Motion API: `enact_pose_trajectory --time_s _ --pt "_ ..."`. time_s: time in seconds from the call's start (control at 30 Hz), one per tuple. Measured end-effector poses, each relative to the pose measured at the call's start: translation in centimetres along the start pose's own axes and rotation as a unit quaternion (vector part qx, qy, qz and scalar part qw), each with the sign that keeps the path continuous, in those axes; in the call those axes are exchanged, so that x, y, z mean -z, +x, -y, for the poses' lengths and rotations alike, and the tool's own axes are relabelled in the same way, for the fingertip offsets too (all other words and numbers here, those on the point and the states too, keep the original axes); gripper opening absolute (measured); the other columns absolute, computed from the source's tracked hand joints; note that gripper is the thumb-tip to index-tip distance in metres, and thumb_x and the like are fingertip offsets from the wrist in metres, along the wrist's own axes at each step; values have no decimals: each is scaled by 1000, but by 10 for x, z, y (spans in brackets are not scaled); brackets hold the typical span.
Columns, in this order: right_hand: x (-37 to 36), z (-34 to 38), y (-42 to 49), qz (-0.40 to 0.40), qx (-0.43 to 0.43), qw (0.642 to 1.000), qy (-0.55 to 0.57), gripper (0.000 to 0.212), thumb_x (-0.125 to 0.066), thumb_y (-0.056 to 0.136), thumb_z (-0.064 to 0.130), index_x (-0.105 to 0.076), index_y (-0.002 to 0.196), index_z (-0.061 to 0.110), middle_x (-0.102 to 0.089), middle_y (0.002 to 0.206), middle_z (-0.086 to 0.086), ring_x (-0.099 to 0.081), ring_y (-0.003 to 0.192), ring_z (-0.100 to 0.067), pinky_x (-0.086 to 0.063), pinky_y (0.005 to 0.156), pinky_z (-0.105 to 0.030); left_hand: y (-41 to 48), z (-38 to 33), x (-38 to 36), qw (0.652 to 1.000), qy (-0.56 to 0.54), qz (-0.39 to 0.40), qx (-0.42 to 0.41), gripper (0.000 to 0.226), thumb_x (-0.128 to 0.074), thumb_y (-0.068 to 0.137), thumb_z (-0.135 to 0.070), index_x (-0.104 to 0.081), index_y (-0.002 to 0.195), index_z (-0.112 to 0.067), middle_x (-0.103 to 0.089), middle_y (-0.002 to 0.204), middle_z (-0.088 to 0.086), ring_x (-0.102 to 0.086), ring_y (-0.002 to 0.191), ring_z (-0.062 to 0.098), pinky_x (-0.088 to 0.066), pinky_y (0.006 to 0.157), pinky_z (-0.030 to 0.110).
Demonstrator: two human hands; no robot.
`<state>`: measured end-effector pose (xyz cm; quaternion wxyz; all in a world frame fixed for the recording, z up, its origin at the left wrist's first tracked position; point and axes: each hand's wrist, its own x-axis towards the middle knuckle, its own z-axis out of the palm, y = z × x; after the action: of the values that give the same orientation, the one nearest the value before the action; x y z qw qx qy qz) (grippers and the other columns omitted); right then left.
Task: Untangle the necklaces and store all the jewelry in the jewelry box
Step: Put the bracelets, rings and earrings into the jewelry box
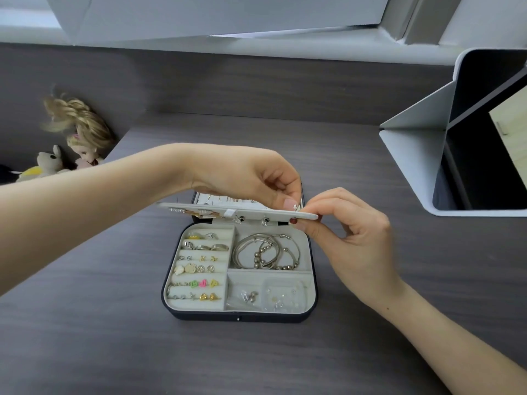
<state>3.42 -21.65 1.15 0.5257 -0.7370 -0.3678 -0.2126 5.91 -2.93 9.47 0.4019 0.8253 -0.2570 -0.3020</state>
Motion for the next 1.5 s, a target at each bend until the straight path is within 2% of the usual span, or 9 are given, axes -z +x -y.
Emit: enact_pose_trajectory --time_s 0.3,0.4,0.57,0.7,0.83,0.93,1.17,1.33,1.5 --pt "-3 -1 -2 -6 36 998 -43 13 -69 82 14 -68 78 2 -63 77 -3 -59 74 -15 -49 68 -25 -5 4 -3 998 -23 -52 -4 12 -62 79 -23 -68 83 -13 -67 75 -5 -60 68 7 -49 68 16" --pt "-3 -2 -1 -5 31 999 -40 10 -69 81 11 -68 78 1 -64 78 -4 -59 75 -14 -49 69 -25 -6 2 -4 999 1 -55 -1 14 -61 82 -26 -66 82 -13 -64 71 -5 -56 64 7 -46 62 16" --pt "-2 -2 -1 0 32 999 -36 10 -69 81 11 -68 78 2 -63 80 -1 -59 76 -12 -49 70 -24 -2 -3 -4 998 32 -47 14 21 -60 90 -19 -57 70 -14 -50 58 -13 -43 55 4 -36 53 12" --pt "-2 -2 -1 -1 31 999 -39 10 -69 81 11 -68 78 1 -64 79 -3 -60 76 -13 -50 70 -25 -2 -5 -2 999 14 -26 20 17 -60 89 -13 -59 72 -14 -58 61 -12 -50 56 4 -42 56 14" --pt "-2 -2 -1 0 30 999 -38 10 -69 81 11 -68 78 2 -64 79 -2 -60 76 -12 -50 70 -26 -4 -5 -2 1000 -5 -22 8 7 -62 80 -22 -65 78 -16 -64 73 1 -56 66 12 -47 64 18" --pt "-1 -2 0 3 31 999 -37 11 -69 82 12 -68 78 2 -64 79 -3 -60 75 -13 -50 69 -25 -5 -6 -2 999 -7 -29 12 7 -63 79 -24 -66 78 -18 -64 72 -2 -56 65 9 -47 64 17" --pt "-1 -2 0 6 32 999 -33 9 -69 81 11 -69 79 2 -64 80 -1 -60 76 -11 -49 71 -22 -6 -5 0 999 14 -39 26 6 -63 87 -13 -64 82 -12 -63 70 -7 -55 63 5 -45 62 14" --pt "-1 -3 0 4 33 999 -36 10 -69 81 12 -69 79 2 -64 80 0 -60 77 -11 -49 72 -22 -4 -5 0 999 24 -38 23 7 -63 87 -10 -65 82 -5 -63 71 0 -55 64 9 -46 63 16" --pt "-2 -3 0 0 36 998 -43 10 -69 81 11 -68 78 2 -64 79 -2 -60 76 -12 -49 71 -23 -4 -7 -1 999 1 -33 12 13 -64 76 -22 -66 80 -11 -65 70 -5 -58 64 7 -47 64 15"
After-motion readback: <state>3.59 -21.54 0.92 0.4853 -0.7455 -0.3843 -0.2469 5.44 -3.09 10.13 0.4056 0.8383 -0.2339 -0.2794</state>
